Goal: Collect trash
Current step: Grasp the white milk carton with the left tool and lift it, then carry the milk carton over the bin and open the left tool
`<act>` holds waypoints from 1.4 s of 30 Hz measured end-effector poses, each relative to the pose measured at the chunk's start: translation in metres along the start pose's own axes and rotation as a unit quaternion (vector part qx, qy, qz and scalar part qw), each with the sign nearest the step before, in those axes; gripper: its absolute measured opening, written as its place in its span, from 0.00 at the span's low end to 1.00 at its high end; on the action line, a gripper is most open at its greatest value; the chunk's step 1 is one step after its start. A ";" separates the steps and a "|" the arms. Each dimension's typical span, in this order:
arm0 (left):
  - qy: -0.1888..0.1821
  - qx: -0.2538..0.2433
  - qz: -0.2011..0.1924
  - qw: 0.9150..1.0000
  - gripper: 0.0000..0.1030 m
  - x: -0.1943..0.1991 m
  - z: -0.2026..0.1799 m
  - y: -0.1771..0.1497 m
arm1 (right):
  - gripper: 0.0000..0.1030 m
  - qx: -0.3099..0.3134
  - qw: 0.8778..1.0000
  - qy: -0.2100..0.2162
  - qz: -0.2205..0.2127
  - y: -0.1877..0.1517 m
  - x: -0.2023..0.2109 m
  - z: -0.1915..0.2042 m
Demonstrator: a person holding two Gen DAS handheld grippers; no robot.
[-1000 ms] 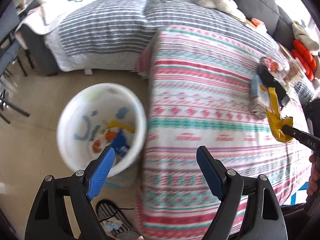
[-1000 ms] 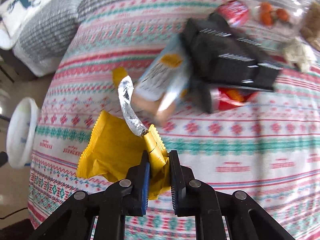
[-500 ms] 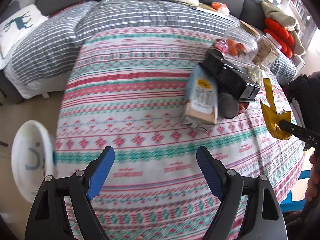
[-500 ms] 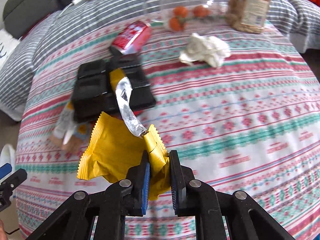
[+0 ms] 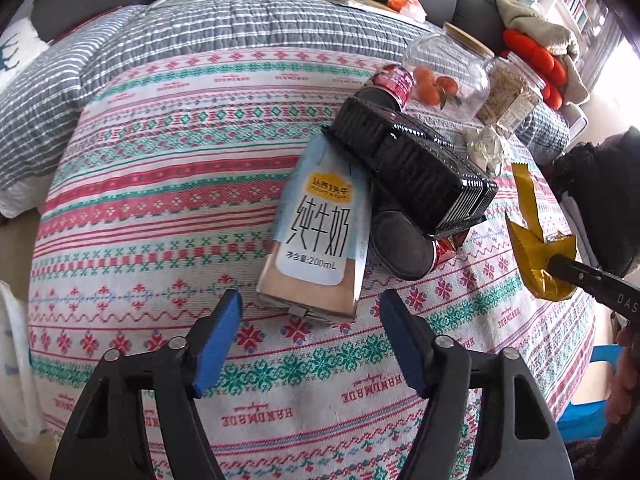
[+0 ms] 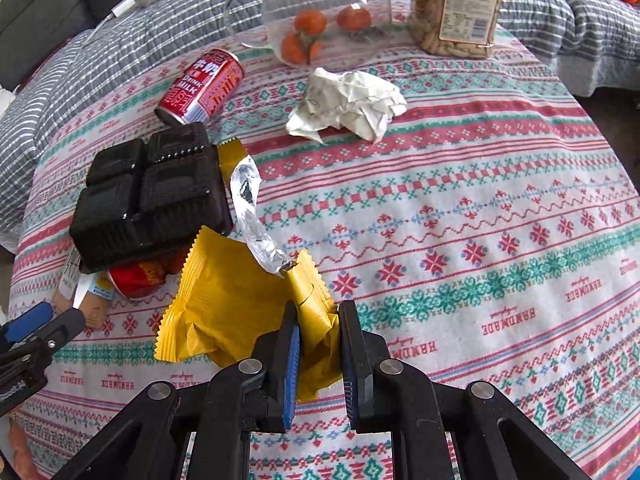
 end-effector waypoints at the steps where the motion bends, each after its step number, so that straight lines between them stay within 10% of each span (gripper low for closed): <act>1: -0.001 -0.002 0.002 1.000 0.65 -0.003 -0.001 0.000 | 0.16 0.000 1.000 -0.001 0.001 0.000 -0.001 -0.001; 18: 0.017 -0.006 -0.044 0.999 0.52 0.042 0.027 -0.004 | 0.16 0.011 1.000 0.006 -0.006 0.000 0.009 0.014; 42: 0.089 0.101 -0.103 0.986 0.52 0.157 0.196 -0.058 | 0.16 0.075 0.995 0.065 -0.024 -0.009 0.020 0.152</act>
Point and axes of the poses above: each gripper's, at about its wrist camera, not at the fingertips, and x roughly against the way its jaws point, z to its left, y to its top, the point moved 9 cm from there along -x, roughly the way its jaws point, and after that the axes turned 2 degrees about x, right-handed, at the moved point
